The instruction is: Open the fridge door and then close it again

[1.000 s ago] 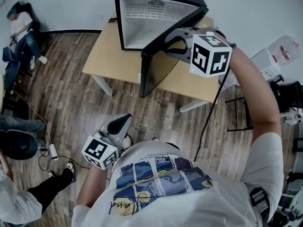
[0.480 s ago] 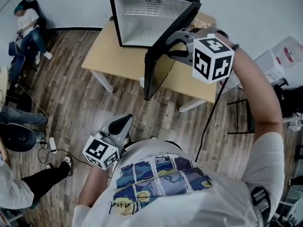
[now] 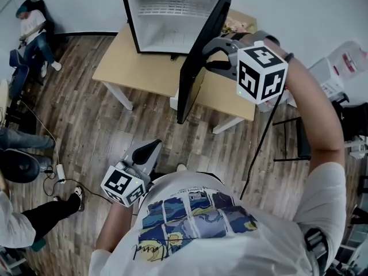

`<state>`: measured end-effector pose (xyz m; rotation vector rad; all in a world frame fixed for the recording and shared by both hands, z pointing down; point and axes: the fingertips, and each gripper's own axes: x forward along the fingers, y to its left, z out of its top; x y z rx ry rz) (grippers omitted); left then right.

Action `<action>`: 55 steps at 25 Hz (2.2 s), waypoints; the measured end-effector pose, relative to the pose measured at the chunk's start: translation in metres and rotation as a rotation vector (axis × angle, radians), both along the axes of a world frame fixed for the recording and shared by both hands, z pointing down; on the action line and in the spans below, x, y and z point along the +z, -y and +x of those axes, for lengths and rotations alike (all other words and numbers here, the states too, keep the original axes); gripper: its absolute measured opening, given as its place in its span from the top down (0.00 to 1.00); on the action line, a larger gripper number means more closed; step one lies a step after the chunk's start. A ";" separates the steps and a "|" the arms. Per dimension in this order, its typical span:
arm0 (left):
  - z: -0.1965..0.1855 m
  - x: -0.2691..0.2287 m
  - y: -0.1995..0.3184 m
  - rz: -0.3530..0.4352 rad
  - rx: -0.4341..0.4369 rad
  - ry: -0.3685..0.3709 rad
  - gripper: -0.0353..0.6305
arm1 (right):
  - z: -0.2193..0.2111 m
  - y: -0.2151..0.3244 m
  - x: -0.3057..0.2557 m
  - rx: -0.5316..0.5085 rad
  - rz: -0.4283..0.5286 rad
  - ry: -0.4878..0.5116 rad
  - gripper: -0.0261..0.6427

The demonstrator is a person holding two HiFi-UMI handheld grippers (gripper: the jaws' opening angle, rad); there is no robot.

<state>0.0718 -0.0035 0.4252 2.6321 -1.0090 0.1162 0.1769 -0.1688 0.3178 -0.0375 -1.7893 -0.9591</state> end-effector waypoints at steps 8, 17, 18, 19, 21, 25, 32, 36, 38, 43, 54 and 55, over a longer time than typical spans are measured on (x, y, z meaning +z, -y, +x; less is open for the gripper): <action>0.021 0.000 -0.013 -0.002 0.005 0.009 0.93 | 0.031 -0.011 0.000 -0.047 0.041 -0.030 0.88; 0.028 -0.001 -0.026 0.001 -0.006 0.025 0.94 | 0.063 -0.018 0.000 -0.071 0.065 -0.050 0.88; 0.028 -0.001 -0.027 0.002 -0.007 0.026 0.93 | 0.065 -0.018 -0.001 -0.071 0.067 -0.052 0.88; 0.028 -0.001 -0.027 0.003 -0.008 0.028 0.94 | 0.068 -0.018 -0.001 -0.071 0.068 -0.054 0.88; 0.027 -0.001 -0.027 0.003 -0.011 0.031 0.94 | 0.073 -0.018 -0.001 -0.068 0.068 -0.053 0.88; 0.028 -0.001 -0.027 0.001 -0.013 0.034 0.93 | 0.083 -0.020 0.000 -0.063 0.062 -0.048 0.88; 0.036 -0.004 -0.024 0.004 0.005 0.039 0.93 | 0.098 -0.021 -0.002 -0.053 0.068 -0.050 0.87; 0.040 -0.004 -0.021 0.007 0.015 0.043 0.93 | 0.104 -0.021 -0.002 -0.049 0.071 -0.053 0.87; 0.042 -0.004 -0.019 0.007 0.022 0.043 0.94 | 0.107 -0.020 -0.002 -0.047 0.071 -0.055 0.87; 0.045 -0.004 -0.016 0.006 0.032 0.045 0.93 | 0.109 -0.021 -0.002 -0.047 0.070 -0.059 0.87; 0.044 -0.003 -0.014 0.003 0.033 0.042 0.94 | 0.113 -0.022 -0.003 -0.045 0.075 -0.073 0.87; 0.043 -0.002 -0.014 0.003 0.034 0.042 0.94 | 0.113 -0.022 -0.003 -0.044 0.076 -0.075 0.87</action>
